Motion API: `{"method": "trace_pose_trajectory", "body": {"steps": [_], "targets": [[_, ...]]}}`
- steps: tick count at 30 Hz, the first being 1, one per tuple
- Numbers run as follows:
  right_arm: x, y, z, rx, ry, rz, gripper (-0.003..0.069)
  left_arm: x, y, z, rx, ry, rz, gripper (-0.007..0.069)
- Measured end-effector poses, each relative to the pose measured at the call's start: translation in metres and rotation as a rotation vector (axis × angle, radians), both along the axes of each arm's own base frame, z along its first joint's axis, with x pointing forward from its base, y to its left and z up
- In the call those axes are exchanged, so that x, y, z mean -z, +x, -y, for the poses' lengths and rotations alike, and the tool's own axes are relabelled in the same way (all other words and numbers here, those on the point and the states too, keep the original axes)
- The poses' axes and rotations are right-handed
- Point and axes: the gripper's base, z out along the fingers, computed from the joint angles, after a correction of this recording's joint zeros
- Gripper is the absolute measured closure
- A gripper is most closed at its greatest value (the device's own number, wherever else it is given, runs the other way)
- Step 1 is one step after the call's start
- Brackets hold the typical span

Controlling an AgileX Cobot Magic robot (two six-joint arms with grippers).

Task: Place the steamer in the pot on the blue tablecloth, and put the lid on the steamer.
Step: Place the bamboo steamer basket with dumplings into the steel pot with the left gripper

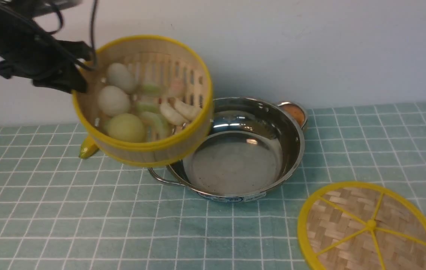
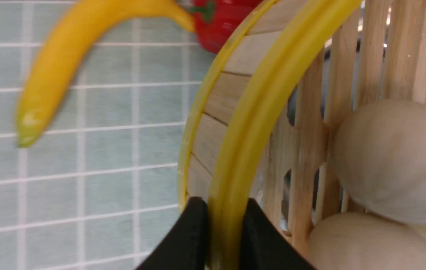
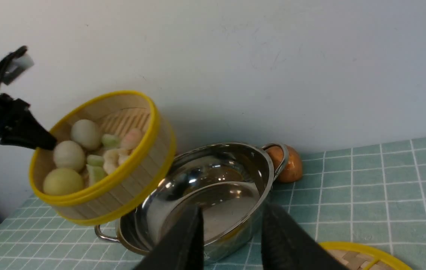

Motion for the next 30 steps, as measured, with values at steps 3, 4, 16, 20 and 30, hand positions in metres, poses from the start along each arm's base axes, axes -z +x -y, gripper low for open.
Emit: {"method": "trace_pose_trajectory", "body": {"steps": [3,4,16,20,30], "targets": [[0.002,-0.001,-0.001,-0.012,-0.005,-0.019,0.0419,0.020,0.008,0.037,0.059,-0.007,-0.010,0.0543],[0.002,-0.001,-0.001,-0.015,-0.006,-0.024,0.0419,0.026,0.011,0.045,0.070,-0.008,-0.012,0.0543],[0.005,-0.002,-0.004,-0.044,-0.002,-0.060,0.0419,0.071,0.030,0.078,0.075,-0.016,-0.009,0.0543],[0.005,-0.002,-0.004,-0.049,0.007,-0.059,0.0419,0.078,0.032,0.078,0.070,-0.015,-0.014,0.0543],[0.005,-0.002,-0.004,-0.050,0.009,-0.059,0.0419,0.109,0.042,0.081,0.054,-0.027,-0.046,0.0543]]}}
